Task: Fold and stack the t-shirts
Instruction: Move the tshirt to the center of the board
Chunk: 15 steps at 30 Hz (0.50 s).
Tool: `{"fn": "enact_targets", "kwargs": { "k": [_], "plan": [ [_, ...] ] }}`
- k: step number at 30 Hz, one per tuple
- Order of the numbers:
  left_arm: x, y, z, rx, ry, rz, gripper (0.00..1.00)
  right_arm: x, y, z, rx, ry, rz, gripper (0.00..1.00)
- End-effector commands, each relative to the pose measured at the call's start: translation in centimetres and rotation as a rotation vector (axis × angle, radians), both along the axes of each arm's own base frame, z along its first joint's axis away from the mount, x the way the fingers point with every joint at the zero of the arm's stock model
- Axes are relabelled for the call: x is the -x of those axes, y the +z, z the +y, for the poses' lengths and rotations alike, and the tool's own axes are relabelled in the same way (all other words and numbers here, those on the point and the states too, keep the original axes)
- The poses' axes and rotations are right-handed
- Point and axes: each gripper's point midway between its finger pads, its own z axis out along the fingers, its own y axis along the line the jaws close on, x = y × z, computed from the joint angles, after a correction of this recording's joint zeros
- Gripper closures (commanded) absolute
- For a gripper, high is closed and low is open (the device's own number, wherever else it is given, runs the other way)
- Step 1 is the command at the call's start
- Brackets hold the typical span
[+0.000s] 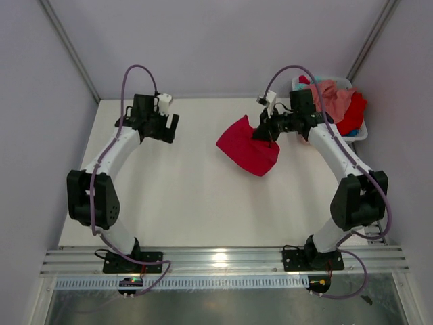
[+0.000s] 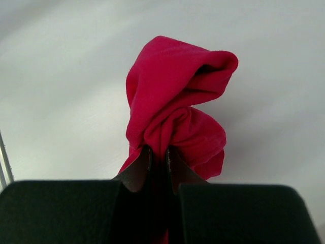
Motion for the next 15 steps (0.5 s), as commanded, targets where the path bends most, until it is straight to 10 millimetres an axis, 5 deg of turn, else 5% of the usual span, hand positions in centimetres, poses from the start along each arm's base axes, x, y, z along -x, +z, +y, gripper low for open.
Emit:
{"fn": "enact_targets", "kwargs": {
  "k": [1,7,9,15],
  "plan": [
    [-0.2,2.7,0.5,-0.002,0.011,-0.091,0.10,-2.1,-4.4,-1.7,0.122,-0.056,0.018,0.97],
    [-0.1,1.7,1.0,-0.041,0.007,-0.066,0.11,-7.3,-9.4,-4.7,0.302,-0.260,0.067,0.97],
    [0.0,1.5,1.0,-0.044,0.006,-0.058,0.10,-9.0,-9.8,-5.3,0.327,-0.307,0.069,0.97],
    [0.0,0.9,1.1,-0.048,0.007,-0.053,0.11,-9.7,-9.9,-4.0,0.386,-0.301,0.050,0.97]
  ]
}}
